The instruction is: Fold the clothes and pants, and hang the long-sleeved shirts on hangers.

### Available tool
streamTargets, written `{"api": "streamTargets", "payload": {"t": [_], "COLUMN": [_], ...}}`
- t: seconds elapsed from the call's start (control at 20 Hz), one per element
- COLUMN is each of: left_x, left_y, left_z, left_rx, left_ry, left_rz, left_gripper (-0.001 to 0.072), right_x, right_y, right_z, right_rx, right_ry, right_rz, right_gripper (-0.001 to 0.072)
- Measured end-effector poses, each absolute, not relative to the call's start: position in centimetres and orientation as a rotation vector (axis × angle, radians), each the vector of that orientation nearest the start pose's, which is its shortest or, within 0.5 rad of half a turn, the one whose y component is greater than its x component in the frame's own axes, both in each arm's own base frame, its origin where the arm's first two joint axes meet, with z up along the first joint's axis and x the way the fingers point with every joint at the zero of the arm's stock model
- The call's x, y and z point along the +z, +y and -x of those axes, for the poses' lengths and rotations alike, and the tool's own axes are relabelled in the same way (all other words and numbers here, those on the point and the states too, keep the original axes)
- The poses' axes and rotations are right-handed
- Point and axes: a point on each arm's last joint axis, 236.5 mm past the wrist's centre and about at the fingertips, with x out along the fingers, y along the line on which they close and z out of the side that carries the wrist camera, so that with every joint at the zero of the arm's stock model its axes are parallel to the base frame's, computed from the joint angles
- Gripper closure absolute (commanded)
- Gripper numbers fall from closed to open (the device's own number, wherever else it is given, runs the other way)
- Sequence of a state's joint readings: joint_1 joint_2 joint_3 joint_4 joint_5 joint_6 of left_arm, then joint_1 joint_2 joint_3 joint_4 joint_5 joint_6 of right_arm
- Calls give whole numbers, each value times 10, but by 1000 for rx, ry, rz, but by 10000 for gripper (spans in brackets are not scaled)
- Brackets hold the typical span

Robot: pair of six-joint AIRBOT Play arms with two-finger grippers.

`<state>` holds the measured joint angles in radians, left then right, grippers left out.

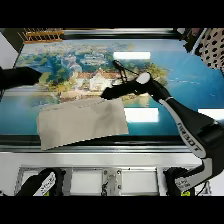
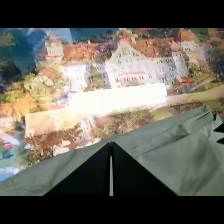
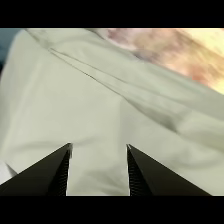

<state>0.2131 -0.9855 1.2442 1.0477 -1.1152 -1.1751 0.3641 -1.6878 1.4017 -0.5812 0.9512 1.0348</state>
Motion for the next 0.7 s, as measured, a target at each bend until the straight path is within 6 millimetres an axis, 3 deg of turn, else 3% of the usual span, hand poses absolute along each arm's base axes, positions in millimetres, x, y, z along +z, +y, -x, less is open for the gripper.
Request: {"api": "streamTargets", "payload": {"t": [0.05, 0.1, 0.2, 0.3, 0.45, 0.7], "left_x": [176, 162, 136, 115, 95, 65], "left_y": [-31, -39, -58, -75, -101, -132], "left_z": [-382, -376, -364, -357, -350, -347], "left_rx": [-300, -310, -343, -375, -427, -489], "left_ry": [748, 767, 799, 821, 850, 923], "left_rz": [134, 139, 139, 134, 121, 120], "left_gripper": [701, 701, 701, 700, 701, 700], "right_x": [-5, -25, -59, -82, -99, -106], "right_y": [303, 276, 232, 209, 206, 255], "right_z": [-415, -408, -389, -374, -363, -354], "right_rx": [862, 794, 673, 599, 560, 663], "right_ry": [1122, 1178, 1282, 1350, 1397, 1378], "right_rz": [-351, -362, -412, -464, -535, -610], "right_gripper": [290, 28, -8, -8, -8, 64]}}
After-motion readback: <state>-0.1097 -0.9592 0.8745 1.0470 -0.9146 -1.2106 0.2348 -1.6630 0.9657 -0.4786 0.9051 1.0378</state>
